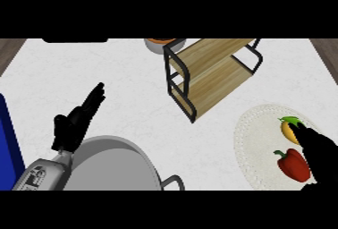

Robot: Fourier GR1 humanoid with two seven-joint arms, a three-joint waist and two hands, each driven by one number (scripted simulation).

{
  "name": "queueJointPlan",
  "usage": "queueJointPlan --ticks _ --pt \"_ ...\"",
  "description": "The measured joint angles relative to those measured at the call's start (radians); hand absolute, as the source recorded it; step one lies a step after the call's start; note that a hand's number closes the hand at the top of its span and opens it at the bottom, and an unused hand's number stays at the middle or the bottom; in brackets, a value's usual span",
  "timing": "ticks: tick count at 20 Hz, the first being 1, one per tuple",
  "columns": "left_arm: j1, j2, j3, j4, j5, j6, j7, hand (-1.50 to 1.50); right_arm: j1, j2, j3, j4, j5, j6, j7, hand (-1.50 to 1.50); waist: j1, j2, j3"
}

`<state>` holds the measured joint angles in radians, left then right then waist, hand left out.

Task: Pick the bell pepper from the placemat and place it in the tiered shelf

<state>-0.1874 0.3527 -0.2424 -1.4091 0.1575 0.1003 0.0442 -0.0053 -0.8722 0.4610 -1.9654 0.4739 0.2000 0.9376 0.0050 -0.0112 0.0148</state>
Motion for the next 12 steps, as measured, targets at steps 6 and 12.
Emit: queueJointPlan --ticks 6,12 --pt "0.008 -0.008 0.008 -0.005 -0.013 -0.004 0.005 0.00 -0.014 0.027 0.014 0.031 0.053 0.014 0.014 -1.50 -0.003 0.000 0.001" --pt "0.016 -0.019 0.016 -0.003 -0.032 -0.004 -0.008 0.00 0.002 0.041 0.024 0.081 0.095 0.013 -0.015 -1.50 -0.006 -0.002 0.003"
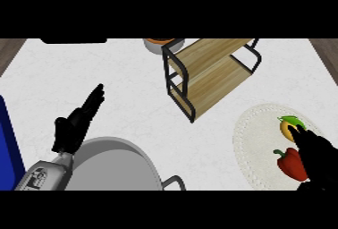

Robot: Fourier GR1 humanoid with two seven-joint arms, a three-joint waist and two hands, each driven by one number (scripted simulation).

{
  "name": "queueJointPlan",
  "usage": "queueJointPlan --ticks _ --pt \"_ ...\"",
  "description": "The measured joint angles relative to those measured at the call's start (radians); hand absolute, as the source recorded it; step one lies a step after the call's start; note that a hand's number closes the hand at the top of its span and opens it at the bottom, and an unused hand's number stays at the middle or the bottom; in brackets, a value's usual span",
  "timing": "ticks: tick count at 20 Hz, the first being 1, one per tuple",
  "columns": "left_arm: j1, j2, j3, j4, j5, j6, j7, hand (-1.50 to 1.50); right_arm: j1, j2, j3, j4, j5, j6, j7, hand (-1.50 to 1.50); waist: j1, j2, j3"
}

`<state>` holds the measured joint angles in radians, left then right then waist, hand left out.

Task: Pick the bell pepper from the placemat and place it in the tiered shelf

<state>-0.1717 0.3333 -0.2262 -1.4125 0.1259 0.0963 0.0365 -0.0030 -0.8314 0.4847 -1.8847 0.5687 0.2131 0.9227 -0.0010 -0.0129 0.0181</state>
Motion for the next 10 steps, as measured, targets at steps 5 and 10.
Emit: queueJointPlan --ticks 5,10 --pt "0.016 -0.009 -0.005 -0.033 -0.017 0.005 0.016 0.00 -0.013 0.029 0.004 0.064 0.028 -0.004 -0.026 -1.50 0.006 0.000 0.000" --pt "0.020 -0.011 0.003 -0.038 -0.019 -0.008 0.019 0.00 -0.010 0.040 0.007 0.117 0.056 -0.012 -0.072 -1.50 0.003 0.000 -0.001"
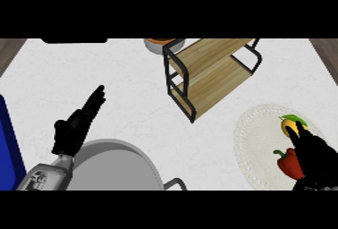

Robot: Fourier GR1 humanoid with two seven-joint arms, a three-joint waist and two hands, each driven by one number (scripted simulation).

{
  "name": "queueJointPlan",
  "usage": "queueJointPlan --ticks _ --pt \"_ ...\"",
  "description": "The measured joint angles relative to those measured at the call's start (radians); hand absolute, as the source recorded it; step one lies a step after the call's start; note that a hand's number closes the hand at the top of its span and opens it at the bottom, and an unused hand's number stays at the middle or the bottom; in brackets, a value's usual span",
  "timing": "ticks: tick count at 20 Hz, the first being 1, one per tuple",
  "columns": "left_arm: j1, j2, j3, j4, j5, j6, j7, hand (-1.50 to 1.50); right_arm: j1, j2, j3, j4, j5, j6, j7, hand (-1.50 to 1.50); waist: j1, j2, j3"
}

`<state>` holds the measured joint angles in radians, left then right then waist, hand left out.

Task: Pick the bell pepper from the placemat and place it in the tiered shelf

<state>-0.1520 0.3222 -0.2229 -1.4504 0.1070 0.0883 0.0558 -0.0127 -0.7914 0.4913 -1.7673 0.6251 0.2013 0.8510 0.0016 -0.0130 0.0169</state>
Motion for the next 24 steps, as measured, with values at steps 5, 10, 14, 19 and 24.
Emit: queueJointPlan --ticks 5,10,14,19,24 --pt "-0.005 -0.002 0.016 0.012 0.001 -0.015 0.001 0.00 -0.020 0.036 0.002 0.064 0.034 -0.017 -0.031 1.50 0.001 -0.002 -0.004" --pt "0.013 -0.007 0.014 -0.017 -0.006 -0.018 0.009 0.00 -0.043 0.042 0.000 0.104 0.051 -0.029 -0.117 1.50 0.005 -0.007 -0.010" --pt "0.008 -0.008 0.024 -0.006 -0.010 -0.026 0.004 0.00 -0.052 0.057 -0.002 0.153 0.091 -0.077 -0.181 1.50 0.003 -0.009 -0.015" --pt "0.015 -0.006 0.030 -0.009 -0.016 -0.035 0.016 0.00 -0.063 0.078 -0.001 0.154 0.150 -0.106 -0.183 1.50 -0.001 -0.011 -0.013" --pt "0.015 -0.011 0.030 -0.014 -0.026 -0.038 0.010 0.00 -0.111 0.026 -0.045 0.180 0.063 -0.093 -0.411 1.50 0.008 -0.001 -0.005"
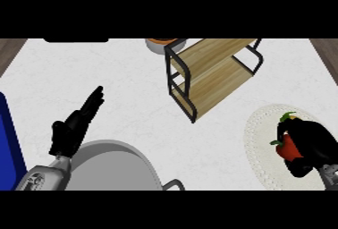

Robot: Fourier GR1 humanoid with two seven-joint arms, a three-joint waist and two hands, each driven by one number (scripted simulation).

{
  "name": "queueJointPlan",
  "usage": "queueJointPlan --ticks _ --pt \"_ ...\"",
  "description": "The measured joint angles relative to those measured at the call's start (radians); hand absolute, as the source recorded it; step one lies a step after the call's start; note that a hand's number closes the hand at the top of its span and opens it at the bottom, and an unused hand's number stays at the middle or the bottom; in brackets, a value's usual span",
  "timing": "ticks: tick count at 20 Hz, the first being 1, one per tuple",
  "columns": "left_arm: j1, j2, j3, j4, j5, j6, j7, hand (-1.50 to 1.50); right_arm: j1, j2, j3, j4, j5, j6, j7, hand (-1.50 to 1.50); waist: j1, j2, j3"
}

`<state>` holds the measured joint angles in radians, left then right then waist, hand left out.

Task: Pick the bell pepper from the placemat and place it in the tiered shelf

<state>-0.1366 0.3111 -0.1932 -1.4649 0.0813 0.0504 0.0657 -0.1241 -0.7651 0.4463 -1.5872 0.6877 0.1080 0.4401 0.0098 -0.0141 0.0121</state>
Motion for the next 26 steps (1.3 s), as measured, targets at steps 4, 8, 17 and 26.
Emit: queueJointPlan --ticks 4,8,17,26 --pt "-0.007 -0.002 0.006 0.002 0.002 -0.004 0.013 0.00 -0.046 -0.070 -0.063 0.050 -0.107 0.030 -0.251 1.50 0.006 0.007 0.004" --pt "0.005 -0.001 0.013 0.001 -0.003 -0.008 -0.001 0.00 -0.081 -0.132 -0.163 0.092 -0.209 0.059 -0.425 1.50 -0.003 0.005 0.005" --pt "0.021 -0.005 0.025 -0.006 -0.015 -0.004 0.010 0.00 -0.193 -0.201 -0.417 0.101 -0.418 0.103 -0.553 1.50 -0.017 -0.002 0.005" --pt "0.012 -0.015 0.023 -0.029 -0.014 -0.025 0.038 0.00 -0.431 -0.184 -0.539 0.137 -0.593 0.186 -0.395 1.50 0.008 0.005 0.000"
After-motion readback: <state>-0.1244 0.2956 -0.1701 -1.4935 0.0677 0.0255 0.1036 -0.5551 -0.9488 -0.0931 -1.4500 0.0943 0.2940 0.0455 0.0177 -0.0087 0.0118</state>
